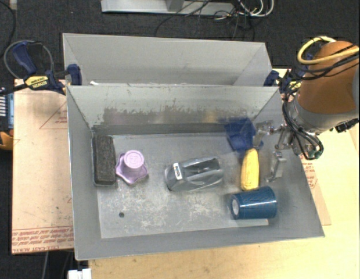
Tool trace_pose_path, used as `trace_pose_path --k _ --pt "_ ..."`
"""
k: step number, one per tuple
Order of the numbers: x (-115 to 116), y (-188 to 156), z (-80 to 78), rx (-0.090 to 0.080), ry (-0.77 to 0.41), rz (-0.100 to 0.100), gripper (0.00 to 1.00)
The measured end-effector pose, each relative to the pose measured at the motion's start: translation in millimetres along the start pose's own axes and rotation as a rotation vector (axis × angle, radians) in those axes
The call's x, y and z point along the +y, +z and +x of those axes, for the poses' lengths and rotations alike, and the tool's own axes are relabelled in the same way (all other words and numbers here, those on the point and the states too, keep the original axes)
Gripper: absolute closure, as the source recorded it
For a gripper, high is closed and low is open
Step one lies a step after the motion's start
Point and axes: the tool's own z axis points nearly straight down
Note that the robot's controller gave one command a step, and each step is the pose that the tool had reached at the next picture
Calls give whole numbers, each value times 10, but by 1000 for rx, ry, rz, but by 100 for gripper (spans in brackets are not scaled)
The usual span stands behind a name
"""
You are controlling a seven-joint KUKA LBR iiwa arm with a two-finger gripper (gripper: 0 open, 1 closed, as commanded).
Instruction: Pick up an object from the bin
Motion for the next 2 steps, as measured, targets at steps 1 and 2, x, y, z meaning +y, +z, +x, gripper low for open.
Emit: trace_pose_path --k 1,2 --pt "7 -44 -19 -7 -4 1 0" --pt "-72 1125 -207 -4 -493 0 0"
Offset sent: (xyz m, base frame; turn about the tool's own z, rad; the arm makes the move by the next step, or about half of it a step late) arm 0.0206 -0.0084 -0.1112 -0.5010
